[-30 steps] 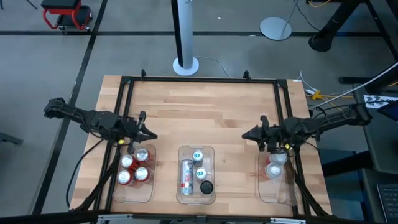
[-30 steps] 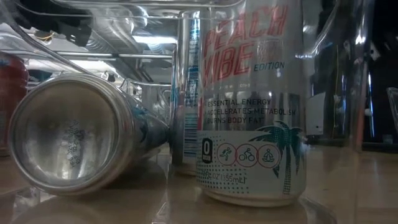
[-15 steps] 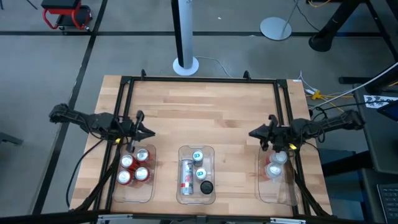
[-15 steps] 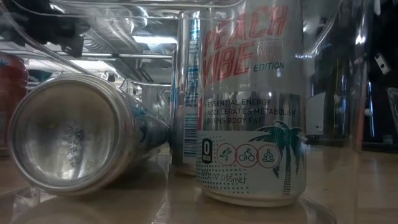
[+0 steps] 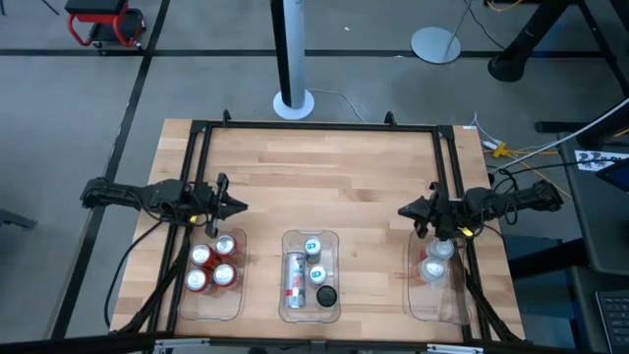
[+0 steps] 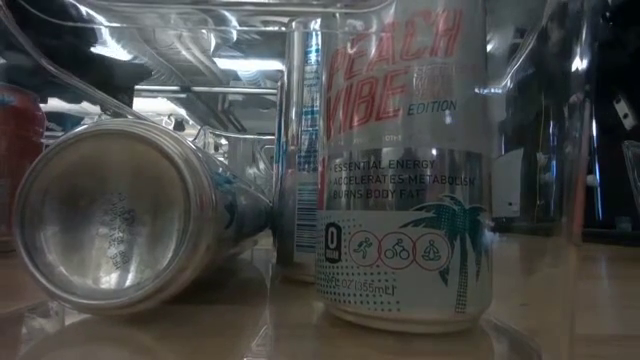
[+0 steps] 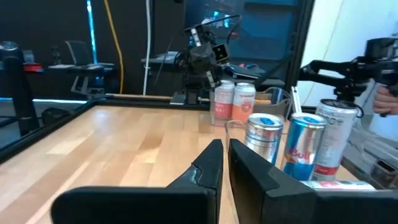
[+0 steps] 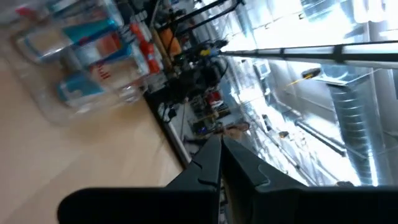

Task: Sort soda cans
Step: Return to Home Position

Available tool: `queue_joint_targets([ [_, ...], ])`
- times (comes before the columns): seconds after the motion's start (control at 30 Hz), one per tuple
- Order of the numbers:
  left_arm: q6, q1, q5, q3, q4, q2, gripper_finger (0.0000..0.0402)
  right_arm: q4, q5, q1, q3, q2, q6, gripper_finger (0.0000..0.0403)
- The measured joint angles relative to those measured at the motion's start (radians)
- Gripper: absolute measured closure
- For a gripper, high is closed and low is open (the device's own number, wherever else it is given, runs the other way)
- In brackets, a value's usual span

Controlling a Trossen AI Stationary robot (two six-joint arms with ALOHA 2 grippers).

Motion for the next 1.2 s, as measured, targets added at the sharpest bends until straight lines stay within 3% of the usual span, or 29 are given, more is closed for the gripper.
queue_joint_targets([
  [0.17, 0.01, 0.0, 0.013, 0.0, 0.011, -0.001, 0.0382, -0.066, 0.091, 0.0, -0.001, -0.02, -0.028, 0.0388],
  [1.2, 0.025, -0.002, 0.008, 0.0, -0.003, -0.001, 0.0382, -0.076, 0.089, 0.0, -0.003, -0.017, -0.053, 0.0388],
])
